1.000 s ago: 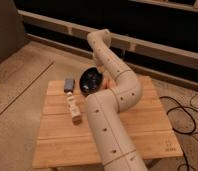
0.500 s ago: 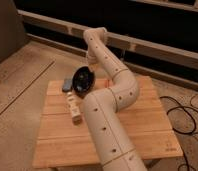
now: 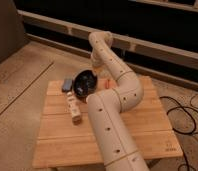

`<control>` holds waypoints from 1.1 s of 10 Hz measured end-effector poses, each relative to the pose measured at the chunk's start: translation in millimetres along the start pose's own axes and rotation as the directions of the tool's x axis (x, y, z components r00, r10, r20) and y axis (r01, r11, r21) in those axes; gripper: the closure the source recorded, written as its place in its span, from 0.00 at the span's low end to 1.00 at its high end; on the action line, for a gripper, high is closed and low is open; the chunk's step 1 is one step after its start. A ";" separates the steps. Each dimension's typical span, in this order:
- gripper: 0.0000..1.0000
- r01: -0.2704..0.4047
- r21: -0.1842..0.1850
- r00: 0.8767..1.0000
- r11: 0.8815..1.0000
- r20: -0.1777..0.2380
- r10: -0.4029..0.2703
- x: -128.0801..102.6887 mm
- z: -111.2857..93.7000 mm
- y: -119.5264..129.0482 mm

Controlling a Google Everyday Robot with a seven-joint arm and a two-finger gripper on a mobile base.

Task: Drag the ceramic bowl in a circle

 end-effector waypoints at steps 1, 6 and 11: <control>1.00 0.000 0.003 1.000 1.000 -0.004 0.000 2.4 -5.1 -1.5; 1.00 0.033 0.033 0.999 0.999 -0.002 -0.033 19.5 -23.1 -4.3; 1.00 0.003 0.106 1.000 0.994 -0.029 0.001 62.3 -22.1 -20.0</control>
